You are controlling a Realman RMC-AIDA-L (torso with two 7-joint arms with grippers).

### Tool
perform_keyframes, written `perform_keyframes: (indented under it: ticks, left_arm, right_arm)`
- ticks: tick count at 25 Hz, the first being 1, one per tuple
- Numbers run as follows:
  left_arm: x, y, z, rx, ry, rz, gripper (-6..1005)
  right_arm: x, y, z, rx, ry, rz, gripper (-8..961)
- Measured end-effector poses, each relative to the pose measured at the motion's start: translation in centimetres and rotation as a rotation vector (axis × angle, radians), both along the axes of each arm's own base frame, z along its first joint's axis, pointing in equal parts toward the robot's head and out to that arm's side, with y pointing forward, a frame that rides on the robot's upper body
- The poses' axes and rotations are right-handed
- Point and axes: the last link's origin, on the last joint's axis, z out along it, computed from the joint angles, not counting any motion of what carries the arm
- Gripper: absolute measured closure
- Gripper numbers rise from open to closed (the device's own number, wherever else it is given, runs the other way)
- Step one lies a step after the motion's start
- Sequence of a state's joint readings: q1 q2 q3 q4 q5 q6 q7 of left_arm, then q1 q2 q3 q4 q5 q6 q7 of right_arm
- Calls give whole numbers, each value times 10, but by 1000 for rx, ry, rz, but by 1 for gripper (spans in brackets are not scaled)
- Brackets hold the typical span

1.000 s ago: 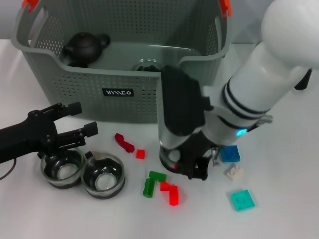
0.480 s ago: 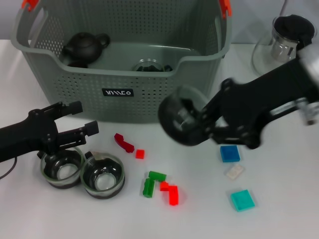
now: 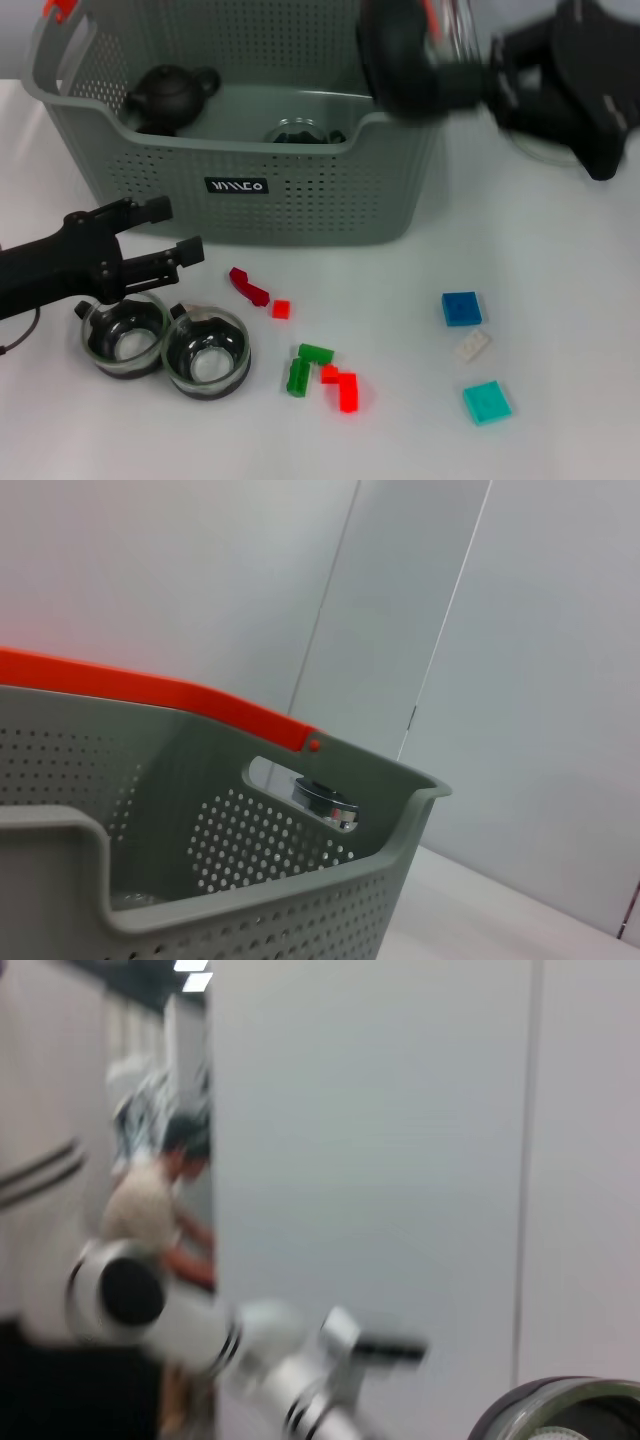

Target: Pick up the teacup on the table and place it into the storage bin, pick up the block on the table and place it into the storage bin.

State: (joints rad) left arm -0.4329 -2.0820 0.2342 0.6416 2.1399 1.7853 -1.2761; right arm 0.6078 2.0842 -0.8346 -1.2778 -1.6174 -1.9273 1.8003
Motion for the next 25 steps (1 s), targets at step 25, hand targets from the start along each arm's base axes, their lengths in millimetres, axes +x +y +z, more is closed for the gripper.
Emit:
perform_keyframes:
  ticks: [25]
  left_arm:
    - [1, 1, 1, -6, -18, 20, 157]
  right_arm:
    - [-140, 147, -105, 399, -516, -369, 899]
